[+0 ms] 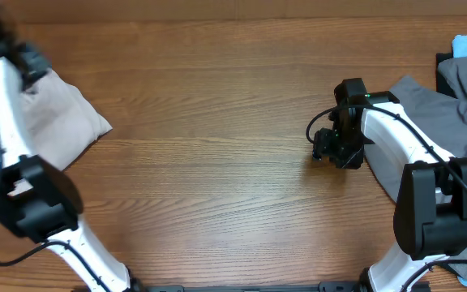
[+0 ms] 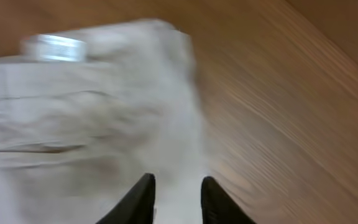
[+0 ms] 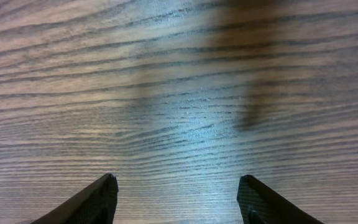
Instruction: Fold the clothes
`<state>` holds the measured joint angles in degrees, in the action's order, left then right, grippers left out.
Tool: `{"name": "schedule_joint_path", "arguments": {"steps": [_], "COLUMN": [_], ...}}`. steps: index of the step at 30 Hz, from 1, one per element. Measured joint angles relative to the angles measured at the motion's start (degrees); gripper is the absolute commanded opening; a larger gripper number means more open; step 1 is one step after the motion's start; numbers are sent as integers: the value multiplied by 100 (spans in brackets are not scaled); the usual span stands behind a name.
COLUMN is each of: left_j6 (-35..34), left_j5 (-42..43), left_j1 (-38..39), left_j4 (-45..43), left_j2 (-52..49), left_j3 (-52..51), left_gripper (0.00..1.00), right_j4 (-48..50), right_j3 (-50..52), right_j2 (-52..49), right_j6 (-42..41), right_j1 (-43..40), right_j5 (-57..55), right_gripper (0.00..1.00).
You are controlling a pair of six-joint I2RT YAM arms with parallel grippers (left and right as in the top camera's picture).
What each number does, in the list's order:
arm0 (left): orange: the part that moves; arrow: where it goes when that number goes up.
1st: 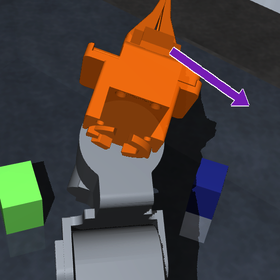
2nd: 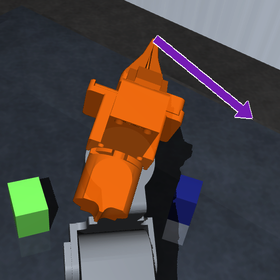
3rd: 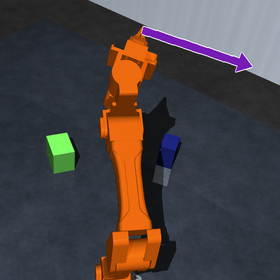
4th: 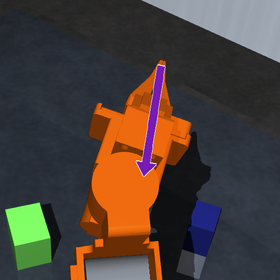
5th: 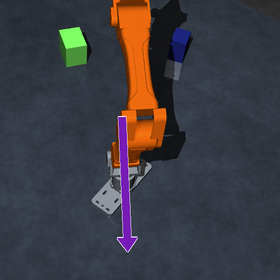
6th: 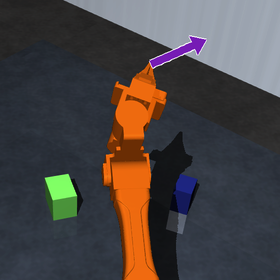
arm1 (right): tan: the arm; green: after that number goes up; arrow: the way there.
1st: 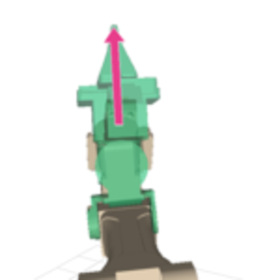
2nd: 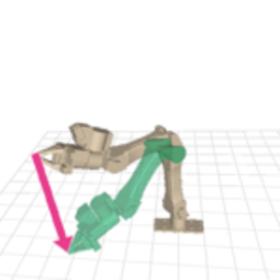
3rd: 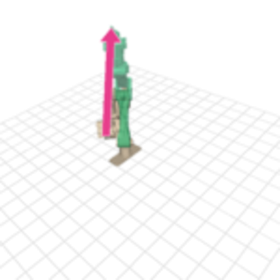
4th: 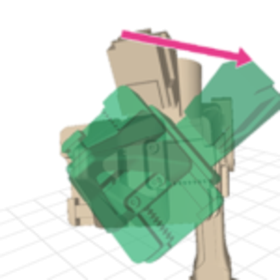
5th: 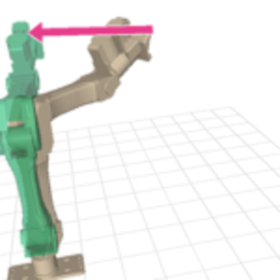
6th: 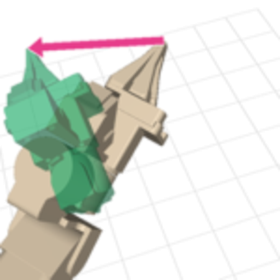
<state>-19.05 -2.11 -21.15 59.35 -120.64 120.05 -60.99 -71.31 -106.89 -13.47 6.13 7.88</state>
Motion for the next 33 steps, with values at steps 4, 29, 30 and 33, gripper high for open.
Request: {"name": "schedule_joint_path", "arguments": {"steps": [4, 29, 30, 33], "left_j6": [219, -485, -483, -485], "left_j5": [199, -1095, -1134, -1241], "left_j1": [1001, 872, 863, 798], "left_j4": [186, 2400, 2411, 2450], "left_j2": [-173, -1716, -1716, -1716], "left_j3": [15, -190, -227, -330], "left_gripper": [4, 4, 4, 4], "right_j4": [-33, -251, -249, -249], "right_j3": [0, -2, -2, -2], "right_j2": [0, 0, 0, 0], "right_j6": [-2, 129, 131, 131], "right_j1": [0, 0, 0, 0], "right_j5": [0, 0, 0, 0], "right_gripper": [66, 66, 66, 66]}}
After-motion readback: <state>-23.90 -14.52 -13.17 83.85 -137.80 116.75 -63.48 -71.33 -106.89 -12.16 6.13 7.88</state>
